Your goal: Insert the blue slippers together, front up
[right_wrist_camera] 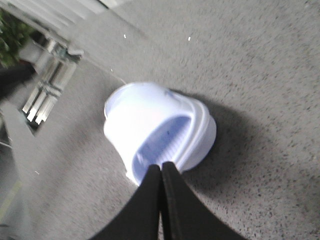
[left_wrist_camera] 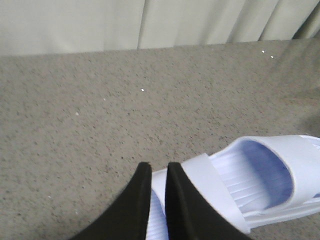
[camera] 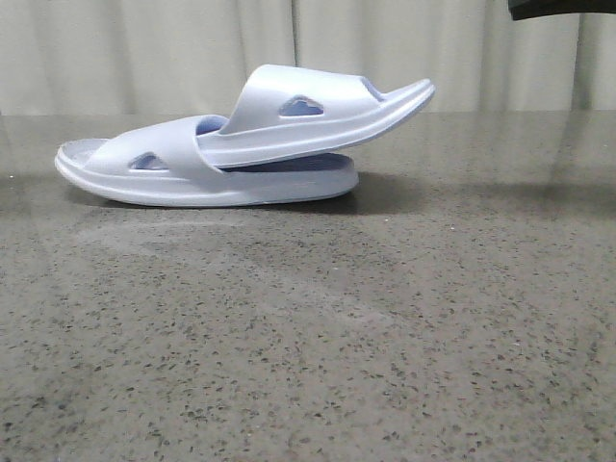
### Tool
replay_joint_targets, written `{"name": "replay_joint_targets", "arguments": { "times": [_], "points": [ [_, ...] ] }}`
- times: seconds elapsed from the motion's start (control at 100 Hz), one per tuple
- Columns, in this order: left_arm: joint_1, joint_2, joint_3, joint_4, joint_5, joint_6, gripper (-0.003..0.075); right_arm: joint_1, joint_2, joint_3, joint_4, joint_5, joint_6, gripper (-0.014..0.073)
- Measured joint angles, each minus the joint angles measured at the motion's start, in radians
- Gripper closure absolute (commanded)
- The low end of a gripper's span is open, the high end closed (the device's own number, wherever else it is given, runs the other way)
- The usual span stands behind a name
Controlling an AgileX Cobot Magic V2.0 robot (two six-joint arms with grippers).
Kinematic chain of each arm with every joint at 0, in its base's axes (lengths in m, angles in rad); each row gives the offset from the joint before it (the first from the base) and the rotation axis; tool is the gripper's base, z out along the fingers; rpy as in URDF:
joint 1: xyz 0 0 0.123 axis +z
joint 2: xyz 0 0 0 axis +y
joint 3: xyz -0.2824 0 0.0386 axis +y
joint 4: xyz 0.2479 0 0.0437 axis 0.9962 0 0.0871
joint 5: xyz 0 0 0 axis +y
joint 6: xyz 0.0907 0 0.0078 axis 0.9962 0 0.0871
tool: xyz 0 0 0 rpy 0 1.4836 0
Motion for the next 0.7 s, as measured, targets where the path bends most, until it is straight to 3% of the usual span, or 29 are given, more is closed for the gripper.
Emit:
{"name": "replay_joint_targets", "arguments": {
  "times": [0.17, 0.41, 0.56, 0.7],
  "points": [
    [-0.127, -0.09, 0.013, 0.123, -0.176, 0.004, 0.0705, 0.19, -0.14, 0.085, -0.058, -0.245, -0.064, 0.068],
    [-0.324, -0.27, 0.156, 0.142, -0.436, 0.008, 0.0705, 0.477, -0.373, 0.257, -0.081, -0.716, -0.082, 0.068],
    [-0.401, -0.391, 0.279, 0.127, -0.561, 0.008, 0.0705, 0.574, -0.504, 0.395, -0.075, -0.917, -0.082, 0.068],
    [-0.459, -0.514, 0.412, 0.108, -0.652, 0.01, 0.0705, 0.627, -0.626, 0.543, -0.046, -1.008, -0.082, 0.068]
  ]
}}
